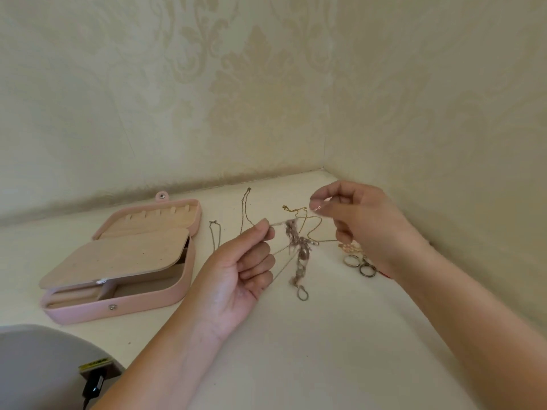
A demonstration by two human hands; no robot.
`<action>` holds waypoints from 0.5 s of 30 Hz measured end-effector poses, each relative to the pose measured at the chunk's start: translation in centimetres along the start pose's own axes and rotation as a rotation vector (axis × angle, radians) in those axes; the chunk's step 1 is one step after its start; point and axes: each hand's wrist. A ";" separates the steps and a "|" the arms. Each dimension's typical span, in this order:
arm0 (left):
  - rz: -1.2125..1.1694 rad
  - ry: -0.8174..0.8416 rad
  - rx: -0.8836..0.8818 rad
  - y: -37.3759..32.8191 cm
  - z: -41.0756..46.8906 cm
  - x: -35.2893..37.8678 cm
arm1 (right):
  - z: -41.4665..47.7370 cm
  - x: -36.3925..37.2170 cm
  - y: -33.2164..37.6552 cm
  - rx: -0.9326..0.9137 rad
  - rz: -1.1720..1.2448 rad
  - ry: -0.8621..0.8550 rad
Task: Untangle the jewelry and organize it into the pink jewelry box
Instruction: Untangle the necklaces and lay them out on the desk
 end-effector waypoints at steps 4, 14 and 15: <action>0.045 0.015 0.005 0.2 0.2 0.1 | 0.6 -0.5 0.0 0.395 0.465 0.158; -0.266 0.036 -0.014 -0.2 0.1 0.2 | 0.2 -0.7 0.5 0.446 0.709 0.421; -0.278 0.084 -0.068 -0.4 0.1 0.0 | 0.3 -0.6 0.4 0.416 0.724 0.391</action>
Point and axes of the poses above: each hand's wrist, its own z-axis towards the middle knuckle, its own x-axis out of the palm, y = z × x, and after that the axes turned 5 degrees about -y, right-handed
